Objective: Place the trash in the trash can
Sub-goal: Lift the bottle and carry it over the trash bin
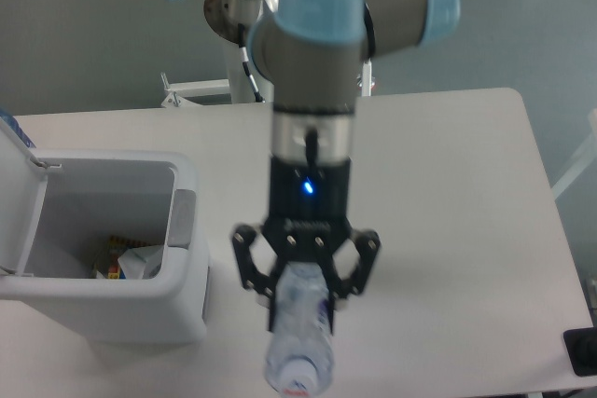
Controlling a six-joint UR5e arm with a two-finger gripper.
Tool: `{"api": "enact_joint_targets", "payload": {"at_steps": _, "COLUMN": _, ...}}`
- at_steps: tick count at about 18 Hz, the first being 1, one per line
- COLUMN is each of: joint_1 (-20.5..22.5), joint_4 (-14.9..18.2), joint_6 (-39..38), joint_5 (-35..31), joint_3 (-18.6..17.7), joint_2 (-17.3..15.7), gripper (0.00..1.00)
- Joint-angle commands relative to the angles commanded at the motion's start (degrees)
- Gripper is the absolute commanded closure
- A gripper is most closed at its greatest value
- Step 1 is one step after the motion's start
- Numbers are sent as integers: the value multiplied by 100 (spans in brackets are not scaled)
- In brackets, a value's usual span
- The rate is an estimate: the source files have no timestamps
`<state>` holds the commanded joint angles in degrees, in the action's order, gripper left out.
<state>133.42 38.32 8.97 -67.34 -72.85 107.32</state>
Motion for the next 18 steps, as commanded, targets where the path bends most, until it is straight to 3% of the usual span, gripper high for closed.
{"api": "enact_joint_targets", "payload": {"at_steps": 3, "joint_1": -123, "joint_4": 0, "joint_6": -62, "joint_5": 230, "joint_3": -509, "joint_2": -422, "gripper": 42}}
{"api": "enact_joint_targets", "payload": {"at_steps": 8, "joint_1": -483, "joint_4": 0, "joint_6": -150, "joint_5": 274, "joint_3": -844, "joint_2": -686, "gripper": 42}}
{"api": "enact_joint_targets", "payload": {"at_steps": 18, "joint_1": -1353, "joint_4": 9, "joint_6": -106, "joint_5": 266, "joint_3": -1231, "joint_2": -511, "gripper": 42}}
